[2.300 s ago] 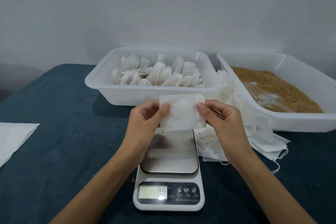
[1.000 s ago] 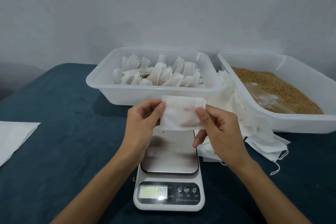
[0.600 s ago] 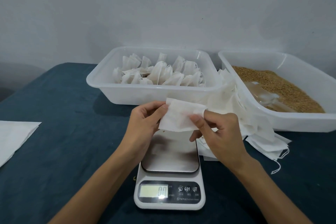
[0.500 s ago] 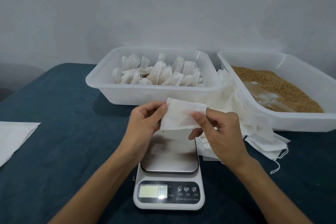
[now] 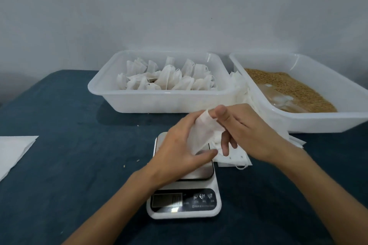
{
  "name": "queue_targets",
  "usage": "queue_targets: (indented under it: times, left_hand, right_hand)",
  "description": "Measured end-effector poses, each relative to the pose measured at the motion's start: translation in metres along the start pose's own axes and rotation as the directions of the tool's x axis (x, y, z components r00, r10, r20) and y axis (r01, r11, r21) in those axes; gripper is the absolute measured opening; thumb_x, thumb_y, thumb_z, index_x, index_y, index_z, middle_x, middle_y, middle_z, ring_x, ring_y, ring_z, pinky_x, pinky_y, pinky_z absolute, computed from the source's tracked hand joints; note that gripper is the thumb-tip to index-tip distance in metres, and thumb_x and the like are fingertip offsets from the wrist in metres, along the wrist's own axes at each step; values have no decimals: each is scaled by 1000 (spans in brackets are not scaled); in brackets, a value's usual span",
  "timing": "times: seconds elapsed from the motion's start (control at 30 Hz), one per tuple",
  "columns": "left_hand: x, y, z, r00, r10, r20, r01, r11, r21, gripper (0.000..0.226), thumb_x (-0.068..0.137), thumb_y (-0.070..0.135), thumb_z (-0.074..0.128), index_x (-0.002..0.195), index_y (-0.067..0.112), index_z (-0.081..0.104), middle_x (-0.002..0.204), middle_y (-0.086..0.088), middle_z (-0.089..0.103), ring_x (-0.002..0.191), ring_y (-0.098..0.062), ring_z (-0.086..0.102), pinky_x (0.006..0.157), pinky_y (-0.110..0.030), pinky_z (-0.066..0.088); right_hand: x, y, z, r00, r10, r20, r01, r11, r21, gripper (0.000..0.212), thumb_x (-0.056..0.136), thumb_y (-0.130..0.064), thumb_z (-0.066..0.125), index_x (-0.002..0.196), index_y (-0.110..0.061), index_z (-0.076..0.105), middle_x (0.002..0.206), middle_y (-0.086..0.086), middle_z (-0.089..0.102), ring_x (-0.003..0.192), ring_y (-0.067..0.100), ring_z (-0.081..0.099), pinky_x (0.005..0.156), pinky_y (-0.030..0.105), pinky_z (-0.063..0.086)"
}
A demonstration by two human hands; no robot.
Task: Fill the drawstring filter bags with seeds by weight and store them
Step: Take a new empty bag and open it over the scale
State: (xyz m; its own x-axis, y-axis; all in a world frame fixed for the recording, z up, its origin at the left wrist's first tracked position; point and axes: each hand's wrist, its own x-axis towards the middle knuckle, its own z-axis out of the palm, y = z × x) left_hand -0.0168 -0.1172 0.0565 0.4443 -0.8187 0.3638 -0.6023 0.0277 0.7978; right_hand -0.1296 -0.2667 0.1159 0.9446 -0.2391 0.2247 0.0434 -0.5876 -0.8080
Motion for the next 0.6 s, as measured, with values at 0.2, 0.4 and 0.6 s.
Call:
queue_targets:
  times: [0.2,0.4,0.6]
  left_hand:
    - [-4,6,-3,998,-57,9,57,988,-143,46,85,17,67,127,33,56,108,10,68,100,-14,66,83,-26,54]
    - [-3,7,1,997,-68,48,79,957,-279,50,91,18,69,138,29,54,130,11,67,126,-8,61,101,-24,50]
    - [-2,5,-1,981,-191,-32,162,903,-398,45,78,30,81,119,31,63,105,5,76,101,-14,72,81,-21,56]
  right_hand:
    - [8,-45,-23,980,103,169,-81,988,-135,105,64,-98,20,93,-15,77,77,-10,74,46,23,67,46,21,46]
    - [29,-65,-11,939,198,282,-114,950,-289,97,71,-88,23,88,-9,76,87,5,77,49,28,70,46,26,44]
    - [43,-9,-98,969,60,-240,-140,933,-332,36,96,-50,60,90,-18,75,81,0,78,57,22,71,49,20,50]
